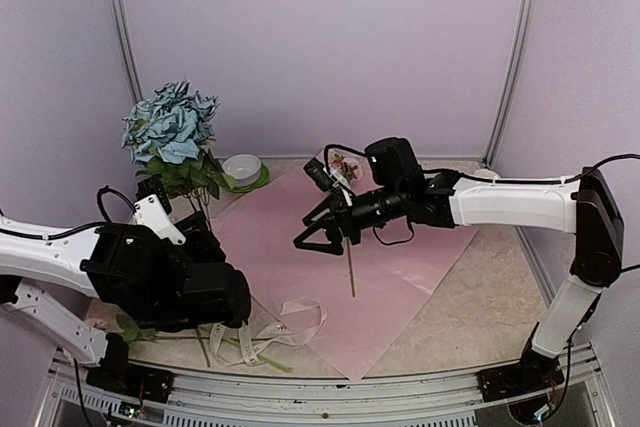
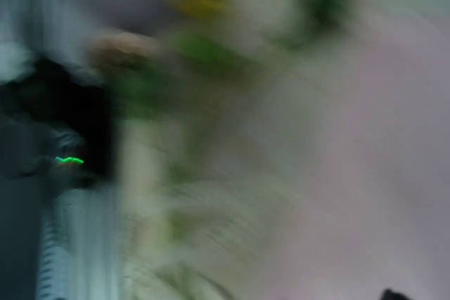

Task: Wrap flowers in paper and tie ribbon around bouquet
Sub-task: Pass from the left arm to the right, then place the fake flower on the flattened wrapping paper.

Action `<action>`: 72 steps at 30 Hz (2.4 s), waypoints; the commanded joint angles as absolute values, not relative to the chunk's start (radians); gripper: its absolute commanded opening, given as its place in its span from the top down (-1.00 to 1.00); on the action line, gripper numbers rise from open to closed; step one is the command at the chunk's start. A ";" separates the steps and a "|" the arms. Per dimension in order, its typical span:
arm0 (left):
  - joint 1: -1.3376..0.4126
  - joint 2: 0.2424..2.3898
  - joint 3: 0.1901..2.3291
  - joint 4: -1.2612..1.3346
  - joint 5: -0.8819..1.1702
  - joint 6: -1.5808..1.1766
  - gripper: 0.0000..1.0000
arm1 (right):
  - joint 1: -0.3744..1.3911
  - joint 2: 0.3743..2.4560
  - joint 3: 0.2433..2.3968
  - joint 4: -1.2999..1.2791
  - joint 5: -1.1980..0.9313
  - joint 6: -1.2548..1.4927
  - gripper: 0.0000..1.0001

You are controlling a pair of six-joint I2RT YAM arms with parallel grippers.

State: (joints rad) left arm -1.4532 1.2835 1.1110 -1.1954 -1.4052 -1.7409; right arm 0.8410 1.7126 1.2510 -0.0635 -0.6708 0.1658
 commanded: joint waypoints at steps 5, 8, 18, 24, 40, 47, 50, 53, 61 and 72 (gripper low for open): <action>-1.543 1.447 1.285 -1.359 -1.717 -2.044 1.00 | 0.951 1.745 1.322 0.351 -0.982 0.244 -1.00; -1.542 1.515 1.357 -1.359 -1.717 -1.981 1.00 | 0.960 1.785 1.362 0.328 -0.973 0.254 -0.95; -1.526 1.513 1.374 -1.358 -1.717 -1.991 1.00 | 1.042 1.899 1.468 0.197 -0.991 0.181 -0.87; -1.529 1.529 1.383 -1.358 -1.716 -2.016 1.00 | 1.056 1.928 1.490 0.201 -0.960 0.205 0.22; -1.283 1.819 1.499 -1.357 -1.399 -1.390 -0.98 | 0.819 1.757 1.250 0.244 -0.531 0.492 1.00; -1.254 1.864 1.513 -1.356 -1.589 -1.137 -0.98 | 0.736 1.676 1.179 0.173 -0.366 0.426 1.00; -1.240 1.804 1.487 -1.358 -1.682 -1.126 -0.98 | 0.735 1.639 1.174 0.129 -0.320 0.371 1.00; -1.230 1.743 1.499 -1.359 -1.718 -1.068 -0.98 | 0.733 1.605 1.159 0.112 -0.279 0.332 1.00; -1.174 1.783 1.604 -1.357 -1.719 -0.770 -0.98 | 0.707 1.660 1.201 -0.047 -0.156 0.402 1.00; -1.166 1.792 1.525 -1.356 -1.648 -0.478 -0.98 | 0.701 1.826 1.183 -0.063 -0.146 0.522 0.72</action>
